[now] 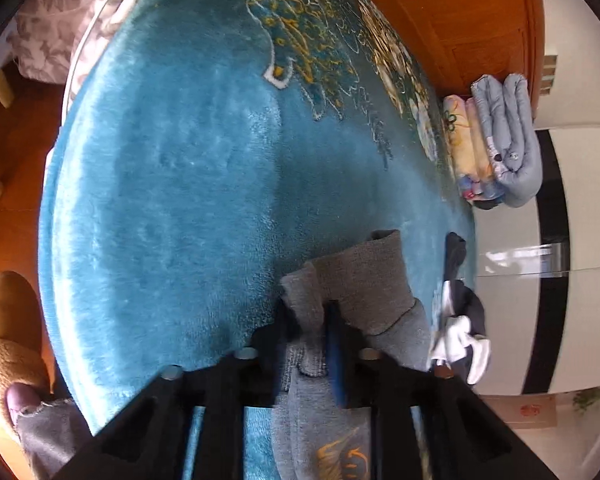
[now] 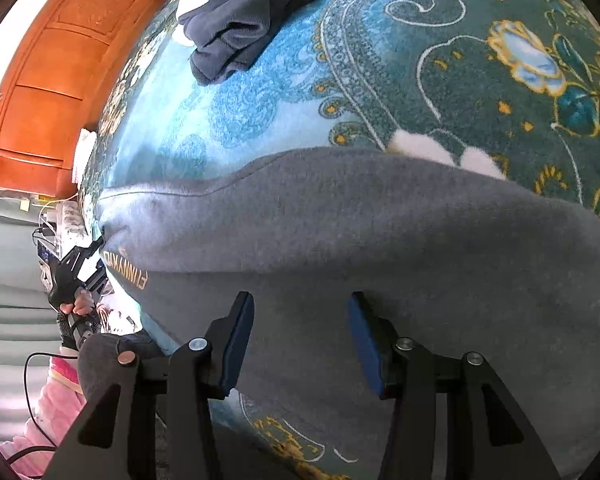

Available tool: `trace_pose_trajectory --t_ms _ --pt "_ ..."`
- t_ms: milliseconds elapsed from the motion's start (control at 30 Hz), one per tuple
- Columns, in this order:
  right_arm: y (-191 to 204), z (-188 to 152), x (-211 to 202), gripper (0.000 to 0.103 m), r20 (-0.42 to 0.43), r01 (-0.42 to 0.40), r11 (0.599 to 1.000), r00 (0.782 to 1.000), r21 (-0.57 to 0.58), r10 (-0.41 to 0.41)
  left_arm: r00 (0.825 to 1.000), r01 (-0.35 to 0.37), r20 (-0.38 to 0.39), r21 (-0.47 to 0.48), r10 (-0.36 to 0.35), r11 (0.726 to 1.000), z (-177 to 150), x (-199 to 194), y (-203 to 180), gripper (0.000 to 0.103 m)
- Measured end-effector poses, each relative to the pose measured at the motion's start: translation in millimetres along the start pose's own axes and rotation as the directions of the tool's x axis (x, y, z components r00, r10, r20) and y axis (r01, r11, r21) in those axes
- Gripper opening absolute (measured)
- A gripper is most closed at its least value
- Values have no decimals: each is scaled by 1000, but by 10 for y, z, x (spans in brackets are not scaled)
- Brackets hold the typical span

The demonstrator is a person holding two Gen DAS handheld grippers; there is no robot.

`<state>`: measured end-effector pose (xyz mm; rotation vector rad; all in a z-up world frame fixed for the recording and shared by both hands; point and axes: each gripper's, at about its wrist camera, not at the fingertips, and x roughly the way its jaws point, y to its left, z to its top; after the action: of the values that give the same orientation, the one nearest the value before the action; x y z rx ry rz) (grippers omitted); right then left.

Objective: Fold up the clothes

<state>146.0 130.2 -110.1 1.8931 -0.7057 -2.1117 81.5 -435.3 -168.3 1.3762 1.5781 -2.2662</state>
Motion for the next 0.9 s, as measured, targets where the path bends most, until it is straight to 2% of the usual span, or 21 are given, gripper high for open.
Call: trace_pose_trajectory --t_ms 100,267,400,467,533,567,633,700,733,800,900 --pt "-5 17 -5 50 4 4 1000 1000 -3 -4 999 -40 11 60 40 997 19 8 -202 11" --pt "-35 42 -62 50 23 9 1000 1000 -7 -9 999 -44 13 140 42 989 209 42 -734 10" --pt "-79 148 -257 50 95 40 999 995 -18 -39 999 22 20 232 -28 973 341 62 -1336 10" --pt "-117 246 -385 50 135 69 997 989 -37 -63 997 50 38 247 -62 968 339 19 -1458 10" --pt "-184 322 -475 50 158 99 994 983 -48 -90 994 86 54 216 -100 973 292 -74 -1350 10" --pt "-242 339 -517 50 167 106 994 981 -39 -98 994 65 69 208 -81 976 254 -114 -1239 10" --pt "-362 370 -591 50 179 120 993 977 -22 -114 997 -33 74 170 20 985 230 -102 -929 10" --pt "-488 387 -563 54 157 125 992 980 -10 -122 990 -140 42 87 137 986 243 -13 -525 10" --pt "-534 398 -512 54 136 131 991 982 -6 -129 985 -173 24 42 172 984 245 25 -336 10" --pt "-558 427 -425 54 112 128 992 986 -13 -126 989 -147 21 -33 148 989 227 35 -127 10" --pt "-417 572 -295 54 83 96 992 993 -86 -88 988 -151 23 -24 151 988 228 54 -169 10"
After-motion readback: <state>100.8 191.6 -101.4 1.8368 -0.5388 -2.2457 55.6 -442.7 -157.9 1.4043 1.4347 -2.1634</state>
